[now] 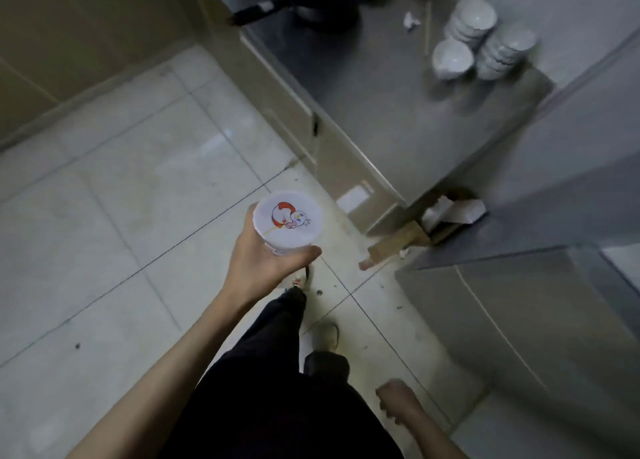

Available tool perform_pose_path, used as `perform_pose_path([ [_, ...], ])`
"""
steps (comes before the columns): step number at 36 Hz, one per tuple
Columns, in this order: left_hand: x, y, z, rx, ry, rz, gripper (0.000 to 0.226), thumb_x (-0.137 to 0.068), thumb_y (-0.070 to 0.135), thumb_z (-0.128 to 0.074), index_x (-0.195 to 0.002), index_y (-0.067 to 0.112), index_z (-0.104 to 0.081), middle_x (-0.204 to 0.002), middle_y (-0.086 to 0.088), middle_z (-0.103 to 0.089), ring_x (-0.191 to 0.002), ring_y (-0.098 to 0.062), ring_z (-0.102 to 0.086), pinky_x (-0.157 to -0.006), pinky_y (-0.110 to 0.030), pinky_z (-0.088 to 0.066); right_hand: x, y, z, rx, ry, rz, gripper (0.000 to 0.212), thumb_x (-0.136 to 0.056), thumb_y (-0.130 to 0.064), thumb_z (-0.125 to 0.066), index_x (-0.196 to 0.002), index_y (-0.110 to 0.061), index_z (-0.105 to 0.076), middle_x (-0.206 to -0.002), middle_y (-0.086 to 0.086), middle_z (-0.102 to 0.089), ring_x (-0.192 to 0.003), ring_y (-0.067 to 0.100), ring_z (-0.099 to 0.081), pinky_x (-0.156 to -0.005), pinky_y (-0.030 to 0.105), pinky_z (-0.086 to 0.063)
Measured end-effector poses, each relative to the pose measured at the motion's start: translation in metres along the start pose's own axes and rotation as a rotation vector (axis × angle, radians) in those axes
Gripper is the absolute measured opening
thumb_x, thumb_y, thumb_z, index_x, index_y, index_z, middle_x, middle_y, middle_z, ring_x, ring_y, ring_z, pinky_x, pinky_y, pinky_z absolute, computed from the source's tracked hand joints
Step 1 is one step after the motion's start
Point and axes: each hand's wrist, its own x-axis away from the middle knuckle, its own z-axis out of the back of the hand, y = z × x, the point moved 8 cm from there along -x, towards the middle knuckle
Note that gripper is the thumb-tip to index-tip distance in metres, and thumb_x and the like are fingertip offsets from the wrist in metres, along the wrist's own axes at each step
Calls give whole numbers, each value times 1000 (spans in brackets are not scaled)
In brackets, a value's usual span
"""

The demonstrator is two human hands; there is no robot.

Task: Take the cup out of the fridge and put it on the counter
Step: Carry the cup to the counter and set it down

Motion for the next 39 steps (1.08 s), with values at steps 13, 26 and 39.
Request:
perform_pose_path([
  [13, -31, -130, 234, 133, 555, 335, 70, -57, 30, -91, -120, 31, -61, -115, 4, -71, -102, -11, -73, -86, -33, -60, -4, -445, 6, 251, -3, 574, 29, -96, -27, -48, -106, -9, -68, -107, 10, -72, -102, 31, -69, -97, 45, -56],
  [26, -243, -123, 387, 212, 562, 377, 76, -54, 44, -93, -112, 60, -48, -114, 30, -66, -95, 13, -68, -76, -52, -66, -30, -613, 102, 374, 76, 346, 28, -98, -16, -45, -70, -12, -47, -70, 10, -50, -57, 19, -44, -65, 33, -31],
  [39, -513, -92, 505, 257, 615, 367, 78, -55, 43, -95, -120, 54, -52, -114, 24, -70, -99, 0, -73, -73, -45, -66, -74, -843, 196, 439, -37, 181, 28, -103, -13, -42, -77, -10, -54, -77, 7, -50, -63, 17, -47, -54, 24, -36],
])
